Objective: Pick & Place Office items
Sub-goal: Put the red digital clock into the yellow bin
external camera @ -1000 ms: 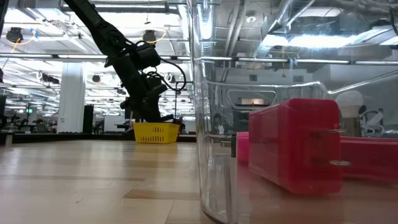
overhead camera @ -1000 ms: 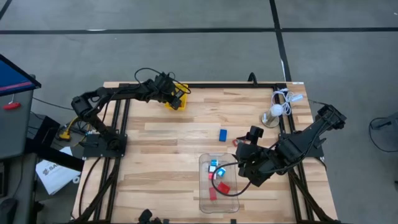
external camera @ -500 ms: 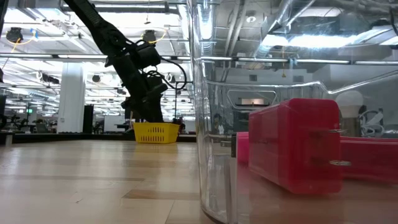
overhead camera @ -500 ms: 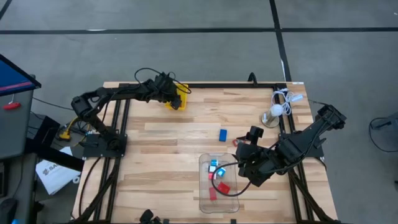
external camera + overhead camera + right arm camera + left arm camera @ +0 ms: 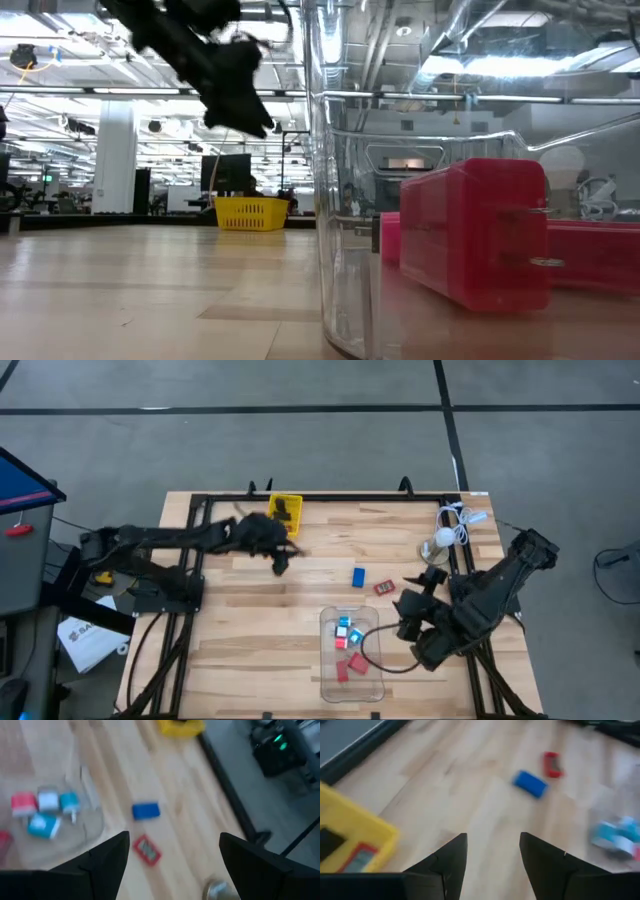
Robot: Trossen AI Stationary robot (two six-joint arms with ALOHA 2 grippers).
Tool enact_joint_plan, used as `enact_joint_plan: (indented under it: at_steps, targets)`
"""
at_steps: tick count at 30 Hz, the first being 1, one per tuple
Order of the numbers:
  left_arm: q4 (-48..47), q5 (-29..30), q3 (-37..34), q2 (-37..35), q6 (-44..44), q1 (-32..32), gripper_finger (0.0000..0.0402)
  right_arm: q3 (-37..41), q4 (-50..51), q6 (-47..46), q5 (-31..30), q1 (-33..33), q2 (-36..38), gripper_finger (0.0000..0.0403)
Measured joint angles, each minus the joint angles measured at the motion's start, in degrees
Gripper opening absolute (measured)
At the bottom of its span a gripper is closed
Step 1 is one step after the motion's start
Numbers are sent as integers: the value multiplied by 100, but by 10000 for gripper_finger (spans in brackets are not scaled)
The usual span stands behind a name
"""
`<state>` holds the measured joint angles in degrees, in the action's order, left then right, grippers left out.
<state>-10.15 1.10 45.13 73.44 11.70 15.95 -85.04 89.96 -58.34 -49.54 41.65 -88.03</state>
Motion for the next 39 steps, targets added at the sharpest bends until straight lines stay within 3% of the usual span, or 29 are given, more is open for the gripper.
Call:
enact_joint_plan:
  at_steps: [5,10,13,17,23,28,34,39]
  targets:
    - [1505,845,-824,-722,-25,-1148,192,1085,-13,-305,1176,-161,-31,302]
    - [3236,1083,-1274,-1111,-74,-1582,205,2075,-48,136,2336,-873,-31,302]
    - [3644,1093,-1318,-1182,-118,-1614,211,2246,-160,756,2245,-1508,-9,302]
    - [3654,992,-1319,-1232,-193,-1588,215,2259,-1179,1942,1556,-2258,269,302]
    - [3522,958,-1321,-1228,-246,-1583,215,2237,-3541,3537,904,-3323,1344,302]
    - [3521,958,-1321,-1226,-252,-1583,215,2232,-4263,4302,874,-3720,2200,302]
    - [3572,953,-1321,-1254,-355,-1557,214,2224,-4289,3860,1073,-3546,2732,302]
    - [3612,956,-1321,-1394,-170,-1409,214,1752,-3568,818,1340,-3933,2696,302]
